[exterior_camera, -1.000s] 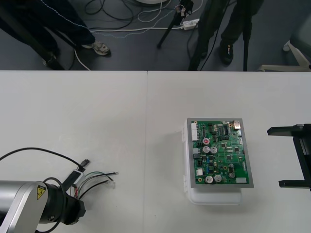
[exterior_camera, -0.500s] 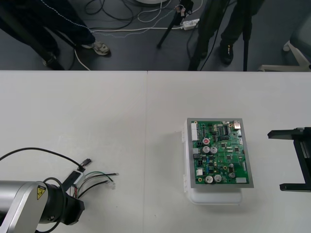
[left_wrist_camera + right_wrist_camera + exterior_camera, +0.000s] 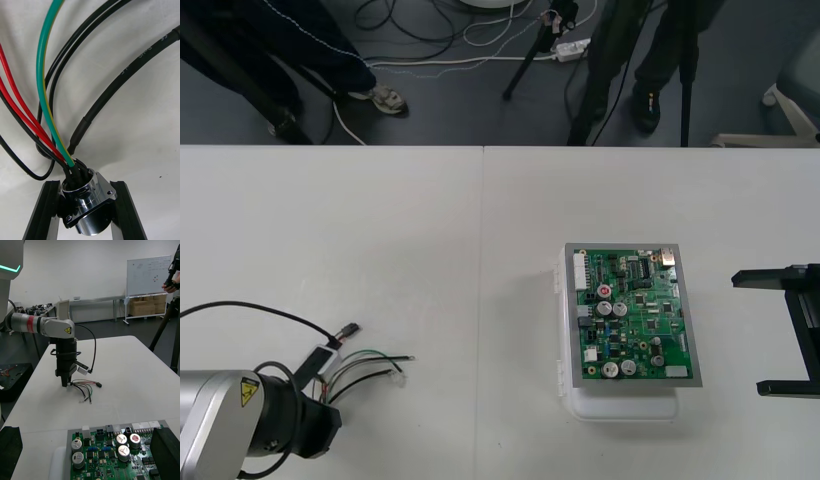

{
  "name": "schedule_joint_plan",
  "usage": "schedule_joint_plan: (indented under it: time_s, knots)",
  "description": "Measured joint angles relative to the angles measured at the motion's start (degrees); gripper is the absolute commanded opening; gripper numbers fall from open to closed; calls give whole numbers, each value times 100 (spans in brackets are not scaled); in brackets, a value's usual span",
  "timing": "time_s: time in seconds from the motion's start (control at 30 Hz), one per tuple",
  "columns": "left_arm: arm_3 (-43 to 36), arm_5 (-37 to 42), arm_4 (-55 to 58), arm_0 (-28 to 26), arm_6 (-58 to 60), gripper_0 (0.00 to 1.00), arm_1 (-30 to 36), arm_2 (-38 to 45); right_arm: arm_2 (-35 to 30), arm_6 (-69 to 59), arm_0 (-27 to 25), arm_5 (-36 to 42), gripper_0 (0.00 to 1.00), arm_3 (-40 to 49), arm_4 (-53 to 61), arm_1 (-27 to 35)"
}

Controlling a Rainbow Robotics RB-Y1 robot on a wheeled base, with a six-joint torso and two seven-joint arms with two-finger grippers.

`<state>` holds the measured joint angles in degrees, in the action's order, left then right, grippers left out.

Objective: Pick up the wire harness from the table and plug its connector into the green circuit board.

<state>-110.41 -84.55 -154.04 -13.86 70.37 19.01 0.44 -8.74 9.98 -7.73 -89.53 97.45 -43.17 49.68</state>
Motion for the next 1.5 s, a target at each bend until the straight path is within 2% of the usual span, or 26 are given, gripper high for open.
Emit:
schedule_joint_plan:
  time_s: [0.27, 0.53, 0.93, 1.5]
  knots:
    - [-191, -121, 217, 57, -285, 0, 72, 53, 0, 1, -2, 0, 100, 3, 0, 0]
    - [-452, -273, 1160, 152, -294, 0, 487, 113, 0, 1, -4, 0, 100, 5, 0, 0]
    - [-455, -325, 2577, 511, -1508, 0, 901, 886, 0, 1, -5, 0, 100, 8, 0, 0]
    - [-851, -341, 4061, 1030, -1524, 0, 1722, 1447, 1, 1, -6, 0, 100, 92, 80, 2]
